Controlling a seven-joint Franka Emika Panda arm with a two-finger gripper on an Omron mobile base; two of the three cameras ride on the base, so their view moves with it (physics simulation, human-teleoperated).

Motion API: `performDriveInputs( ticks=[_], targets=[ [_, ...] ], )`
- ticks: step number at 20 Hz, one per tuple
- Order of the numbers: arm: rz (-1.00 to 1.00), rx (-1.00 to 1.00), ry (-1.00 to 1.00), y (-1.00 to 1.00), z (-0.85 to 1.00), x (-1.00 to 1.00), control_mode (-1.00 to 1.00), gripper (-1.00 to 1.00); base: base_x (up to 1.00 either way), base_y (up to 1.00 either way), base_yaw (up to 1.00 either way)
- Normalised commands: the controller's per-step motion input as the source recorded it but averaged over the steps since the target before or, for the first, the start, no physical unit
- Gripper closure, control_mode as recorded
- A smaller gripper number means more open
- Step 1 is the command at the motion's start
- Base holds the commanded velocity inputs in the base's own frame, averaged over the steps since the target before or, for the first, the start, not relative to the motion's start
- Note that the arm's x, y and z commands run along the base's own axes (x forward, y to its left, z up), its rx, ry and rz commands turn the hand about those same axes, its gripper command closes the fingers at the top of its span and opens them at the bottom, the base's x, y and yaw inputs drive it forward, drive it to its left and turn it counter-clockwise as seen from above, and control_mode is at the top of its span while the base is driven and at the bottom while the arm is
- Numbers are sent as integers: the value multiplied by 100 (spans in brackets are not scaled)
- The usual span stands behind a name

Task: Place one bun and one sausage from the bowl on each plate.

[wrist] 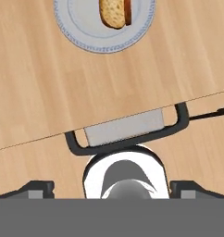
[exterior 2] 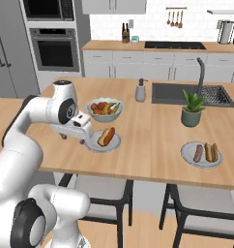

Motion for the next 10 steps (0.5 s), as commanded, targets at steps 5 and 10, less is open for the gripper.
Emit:
performDriveInputs(
  ticks=[5,10],
  targets=[
    [0,0,0,0,0,0,100,-100,-38,-100,-1],
    [0,0,0,0,0,0,100,-100,-81,-100,0]
  ],
)
